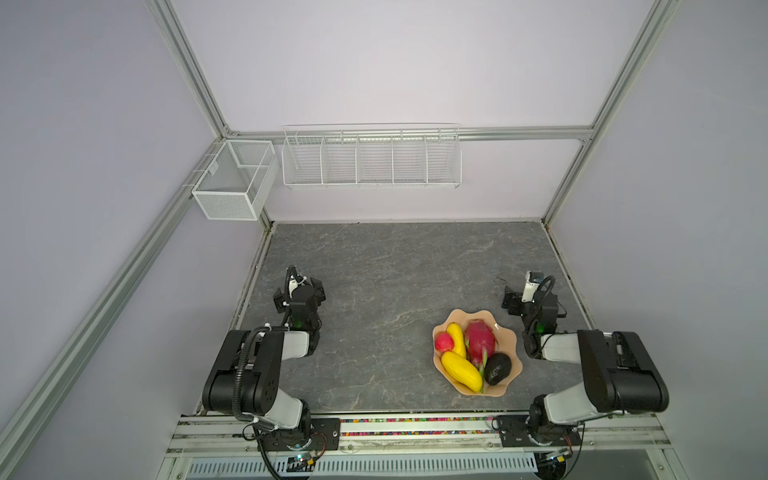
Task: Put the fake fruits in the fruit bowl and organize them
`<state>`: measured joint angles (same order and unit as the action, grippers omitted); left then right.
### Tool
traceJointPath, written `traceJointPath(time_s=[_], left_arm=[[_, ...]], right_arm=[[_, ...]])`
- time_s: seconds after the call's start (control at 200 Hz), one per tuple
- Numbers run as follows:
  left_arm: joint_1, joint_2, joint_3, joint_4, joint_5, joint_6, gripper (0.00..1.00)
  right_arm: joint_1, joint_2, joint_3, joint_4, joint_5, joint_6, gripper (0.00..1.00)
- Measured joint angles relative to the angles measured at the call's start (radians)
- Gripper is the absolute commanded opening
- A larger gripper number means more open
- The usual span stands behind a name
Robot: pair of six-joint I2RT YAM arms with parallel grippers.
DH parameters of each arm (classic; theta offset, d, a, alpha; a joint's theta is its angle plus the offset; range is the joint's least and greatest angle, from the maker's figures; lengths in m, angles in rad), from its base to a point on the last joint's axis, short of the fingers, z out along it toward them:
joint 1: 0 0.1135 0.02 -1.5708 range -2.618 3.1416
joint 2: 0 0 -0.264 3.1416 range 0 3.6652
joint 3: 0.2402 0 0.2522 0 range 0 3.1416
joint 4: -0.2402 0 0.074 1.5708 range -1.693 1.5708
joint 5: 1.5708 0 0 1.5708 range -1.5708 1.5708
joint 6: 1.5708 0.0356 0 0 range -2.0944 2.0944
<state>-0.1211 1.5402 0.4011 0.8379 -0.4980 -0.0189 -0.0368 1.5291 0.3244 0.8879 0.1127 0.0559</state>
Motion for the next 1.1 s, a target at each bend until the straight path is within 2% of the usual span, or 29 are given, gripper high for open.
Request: traceJointPath(time_s=[0.25, 0.675, 0.84, 0.97, 1.1], left_arm=[[0.003, 0.012, -0.007, 0.050, 0.033, -0.011, 0.99], [0.005, 0.014, -0.009, 0.083, 0.049, -0.016, 0.99], [0.014, 0.014, -0.037, 0.111, 0.051, -0.025, 0.99], [0.014, 0.014, -0.088, 0.170, 0.175, 0.019, 1.00], [0.050, 0.005, -0.103, 0.180, 0.137, -0.031, 1.00]], right_arm=[[0.039, 0.007, 0.050, -0.015, -0.005, -0.047, 0.88], [0.039, 0.007, 0.051, -0.018, 0.006, -0.056, 0.88], [0.037, -0.007, -0.013, 0.052, 0.079, -0.038, 0.88], [0.060, -0.006, -0.022, 0.064, 0.013, -0.084, 0.88], [0.060, -0.007, -0.052, 0.138, 0.076, -0.054, 0.88]])
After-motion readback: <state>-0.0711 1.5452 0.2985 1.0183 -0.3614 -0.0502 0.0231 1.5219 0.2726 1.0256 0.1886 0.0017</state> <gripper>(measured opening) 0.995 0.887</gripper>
